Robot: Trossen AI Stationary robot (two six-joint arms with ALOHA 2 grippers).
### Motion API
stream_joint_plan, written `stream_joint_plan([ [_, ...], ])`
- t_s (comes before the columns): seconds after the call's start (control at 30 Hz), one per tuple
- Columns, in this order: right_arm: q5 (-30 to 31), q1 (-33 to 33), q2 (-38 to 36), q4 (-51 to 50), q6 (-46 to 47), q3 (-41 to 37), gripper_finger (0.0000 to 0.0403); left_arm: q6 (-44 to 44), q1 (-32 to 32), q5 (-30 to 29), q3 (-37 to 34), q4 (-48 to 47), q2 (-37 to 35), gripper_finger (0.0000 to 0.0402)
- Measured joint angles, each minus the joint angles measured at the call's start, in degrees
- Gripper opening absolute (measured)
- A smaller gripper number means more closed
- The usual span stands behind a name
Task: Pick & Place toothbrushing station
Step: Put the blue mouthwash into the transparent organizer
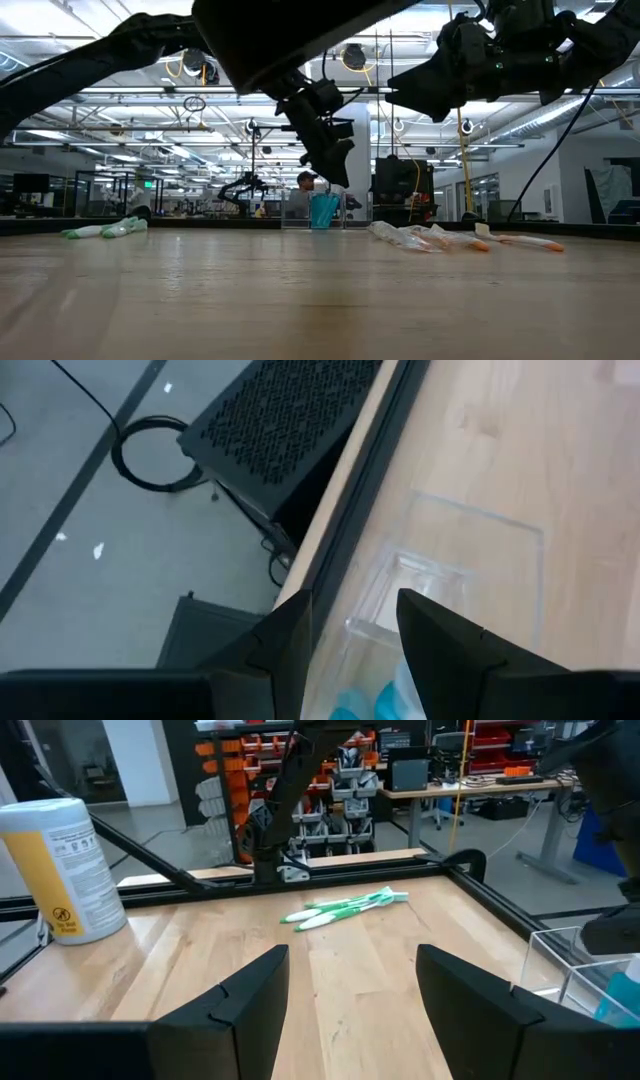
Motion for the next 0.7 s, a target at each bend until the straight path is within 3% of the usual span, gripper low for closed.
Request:
stream_joint_plan([
  [0.33, 0.00, 0.00, 0.00, 0.42, -0.26, 0.00, 0.0210, 1.22, -0.52, -3.78, 0.17, -3.03, -0.76, 0.0157],
  [0.7, 0.00, 0.00, 0.00, 0.39, -1.29, 0.00, 0.0210, 1.33, -0.59, -3.81, 0.15, -6.26, -0.75, 0.0157],
])
